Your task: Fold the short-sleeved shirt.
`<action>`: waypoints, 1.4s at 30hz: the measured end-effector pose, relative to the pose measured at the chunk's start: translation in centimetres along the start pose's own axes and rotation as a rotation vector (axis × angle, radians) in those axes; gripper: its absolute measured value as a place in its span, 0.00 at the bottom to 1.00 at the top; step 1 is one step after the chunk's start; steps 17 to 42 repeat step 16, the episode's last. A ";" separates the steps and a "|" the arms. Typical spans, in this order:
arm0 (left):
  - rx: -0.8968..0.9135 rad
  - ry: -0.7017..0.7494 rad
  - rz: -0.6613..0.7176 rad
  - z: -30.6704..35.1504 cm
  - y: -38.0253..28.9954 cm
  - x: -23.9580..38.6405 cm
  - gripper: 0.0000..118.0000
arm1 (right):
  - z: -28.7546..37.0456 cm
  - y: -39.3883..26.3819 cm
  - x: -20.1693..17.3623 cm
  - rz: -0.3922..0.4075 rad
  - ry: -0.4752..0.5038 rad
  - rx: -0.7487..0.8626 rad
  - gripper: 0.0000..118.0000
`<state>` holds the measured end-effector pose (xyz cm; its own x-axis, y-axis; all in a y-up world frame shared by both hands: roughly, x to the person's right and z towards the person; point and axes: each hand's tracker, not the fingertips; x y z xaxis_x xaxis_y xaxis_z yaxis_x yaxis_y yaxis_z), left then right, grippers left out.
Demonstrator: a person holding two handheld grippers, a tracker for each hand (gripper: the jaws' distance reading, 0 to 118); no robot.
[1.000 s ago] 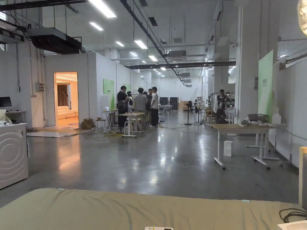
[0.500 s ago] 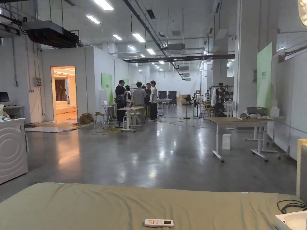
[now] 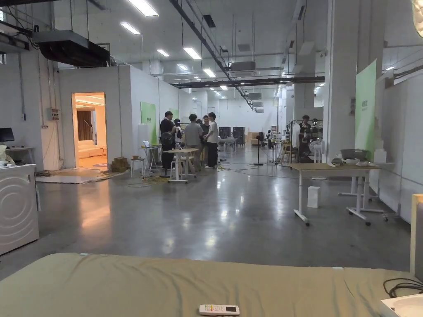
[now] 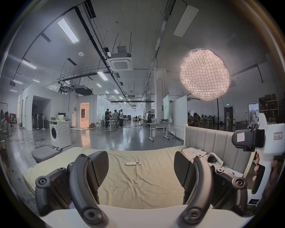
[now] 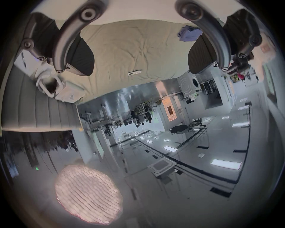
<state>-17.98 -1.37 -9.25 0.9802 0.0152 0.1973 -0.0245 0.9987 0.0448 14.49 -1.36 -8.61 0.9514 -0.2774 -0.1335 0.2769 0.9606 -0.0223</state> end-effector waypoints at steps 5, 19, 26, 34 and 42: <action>-0.018 -0.020 0.008 -0.1 -0.3 0.3 0.77 | -1.2 -0.5 -0.5 0.177 -0.061 -0.041 1.00; -0.001 -0.037 -0.008 -0.1 0.3 0.6 0.77 | -2.4 -0.8 -0.7 0.224 -0.044 -0.061 1.00; -0.001 -0.037 -0.008 -0.1 0.3 0.6 0.77 | -2.4 -0.8 -0.7 0.224 -0.044 -0.061 1.00; -0.001 -0.037 -0.008 -0.1 0.3 0.6 0.77 | -2.4 -0.8 -0.7 0.224 -0.044 -0.061 1.00; -0.001 -0.037 -0.008 -0.1 0.3 0.6 0.77 | -2.4 -0.8 -0.7 0.224 -0.044 -0.061 1.00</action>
